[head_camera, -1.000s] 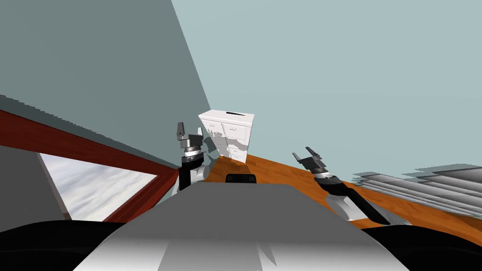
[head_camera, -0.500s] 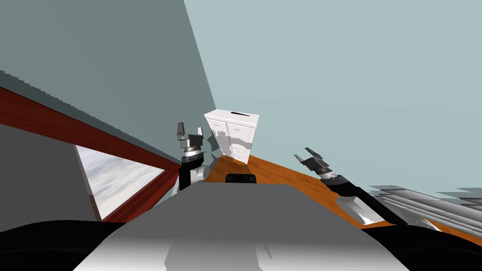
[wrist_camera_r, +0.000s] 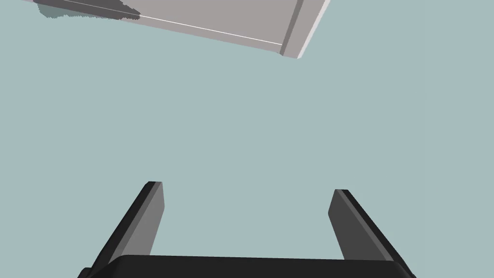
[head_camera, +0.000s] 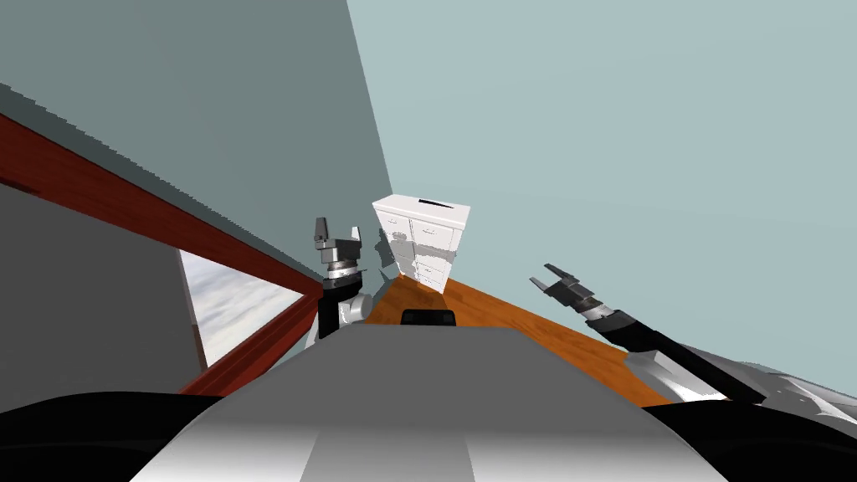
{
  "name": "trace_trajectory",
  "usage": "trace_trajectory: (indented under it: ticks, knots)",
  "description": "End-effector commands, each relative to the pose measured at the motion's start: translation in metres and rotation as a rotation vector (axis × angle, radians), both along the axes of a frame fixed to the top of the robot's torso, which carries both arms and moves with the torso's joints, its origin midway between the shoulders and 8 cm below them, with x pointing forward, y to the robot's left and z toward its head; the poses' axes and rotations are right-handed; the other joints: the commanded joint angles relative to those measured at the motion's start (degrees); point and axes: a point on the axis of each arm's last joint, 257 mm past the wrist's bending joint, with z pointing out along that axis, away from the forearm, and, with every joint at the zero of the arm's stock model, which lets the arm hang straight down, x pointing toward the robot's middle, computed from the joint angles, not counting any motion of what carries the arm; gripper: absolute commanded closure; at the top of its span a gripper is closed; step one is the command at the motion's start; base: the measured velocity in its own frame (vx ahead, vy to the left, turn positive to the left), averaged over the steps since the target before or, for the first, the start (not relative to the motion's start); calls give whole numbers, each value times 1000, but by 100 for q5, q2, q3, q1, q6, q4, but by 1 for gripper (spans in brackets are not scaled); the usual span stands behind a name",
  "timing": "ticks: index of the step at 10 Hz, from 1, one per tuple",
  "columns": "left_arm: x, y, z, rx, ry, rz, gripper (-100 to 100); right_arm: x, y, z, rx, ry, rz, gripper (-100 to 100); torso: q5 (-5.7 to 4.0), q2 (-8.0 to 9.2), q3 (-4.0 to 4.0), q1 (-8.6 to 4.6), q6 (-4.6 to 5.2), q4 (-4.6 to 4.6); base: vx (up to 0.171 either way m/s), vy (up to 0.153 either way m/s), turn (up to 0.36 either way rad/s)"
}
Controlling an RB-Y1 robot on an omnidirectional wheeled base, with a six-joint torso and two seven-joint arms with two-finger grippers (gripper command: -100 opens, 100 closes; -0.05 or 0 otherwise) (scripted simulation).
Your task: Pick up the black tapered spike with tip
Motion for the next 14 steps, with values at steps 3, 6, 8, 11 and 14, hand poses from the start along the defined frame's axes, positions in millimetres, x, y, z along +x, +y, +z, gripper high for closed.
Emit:
trace_trajectory:
  ticks: [3, 6, 8, 11, 14]
  knots:
    - [0, 0, 0, 0, 0, 0, 0, -1, -16, 2, -90, 55, 39, -100, 0, 1, 1, 3, -6, 0, 23, 16, 119]
    - [0, 0, 0, 0, 0, 0, 0, -1, -29, 6, -172, 102, 74, -100, 0, -4, -3, 0, 0, -1, 33, 10, 111]
    - [0, 0, 0, 0, 0, 0, 0, -6, -43, 7, -233, 139, 89, -100, -1, -2, -1, 0, -2, 0, 44, 13, 173]
    - [0, 0, 0, 0, 0, 0, 0, -6, -57, 15, -318, 181, 126, -100, -1, -1, 0, 1, -1, 0, 30, 7, 100]
    - [0, 0, 0, 0, 0, 0, 0, -1, -68, 29, -426, 224, 180, -100, 0, -5, -2, 3, -2, -1, 34, 8, 113]
